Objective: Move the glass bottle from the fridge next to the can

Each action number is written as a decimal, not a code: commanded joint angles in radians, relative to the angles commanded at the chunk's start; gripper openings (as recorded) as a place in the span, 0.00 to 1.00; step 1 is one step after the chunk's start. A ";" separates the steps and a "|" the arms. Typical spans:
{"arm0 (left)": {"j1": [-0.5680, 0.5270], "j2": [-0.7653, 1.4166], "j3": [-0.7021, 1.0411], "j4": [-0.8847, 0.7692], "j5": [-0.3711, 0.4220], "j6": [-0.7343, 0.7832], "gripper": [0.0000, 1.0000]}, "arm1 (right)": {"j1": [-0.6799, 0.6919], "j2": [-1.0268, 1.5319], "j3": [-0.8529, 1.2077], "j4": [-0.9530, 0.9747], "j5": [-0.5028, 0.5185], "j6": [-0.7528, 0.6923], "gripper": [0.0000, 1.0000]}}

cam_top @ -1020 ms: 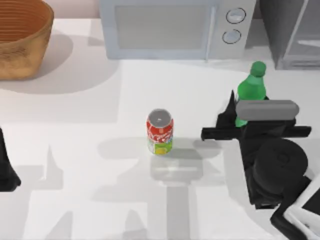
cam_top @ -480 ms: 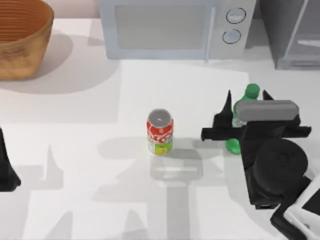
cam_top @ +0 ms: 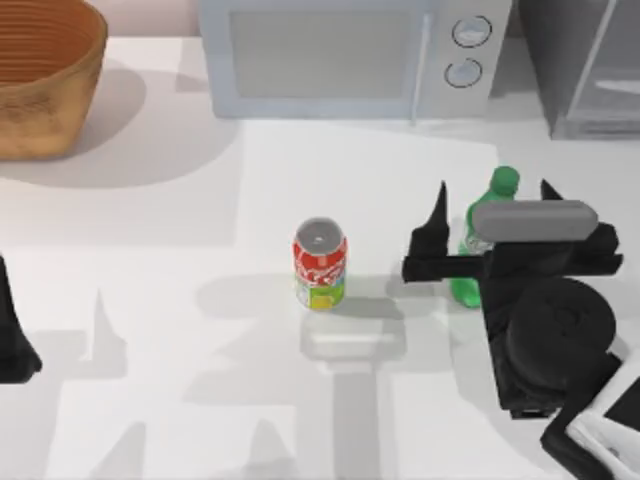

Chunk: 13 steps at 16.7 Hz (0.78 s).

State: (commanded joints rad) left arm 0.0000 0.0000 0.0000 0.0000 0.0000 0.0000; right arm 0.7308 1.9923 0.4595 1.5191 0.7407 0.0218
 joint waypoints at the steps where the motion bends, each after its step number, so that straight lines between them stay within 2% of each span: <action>1: 0.000 0.000 0.000 0.000 0.000 0.000 1.00 | 0.000 0.000 0.000 0.000 0.000 0.000 1.00; 9: 0.000 0.000 0.000 0.000 0.000 0.000 1.00 | 0.076 -0.032 -0.081 0.047 0.077 0.002 1.00; 13: 0.000 0.000 0.000 0.000 0.000 0.000 1.00 | 0.077 -0.029 -0.083 0.048 0.080 0.002 1.00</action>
State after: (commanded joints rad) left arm 0.0000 0.0000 0.0000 0.0000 0.0000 0.0000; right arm 0.8077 1.9632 0.3765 1.5670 0.8202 0.0238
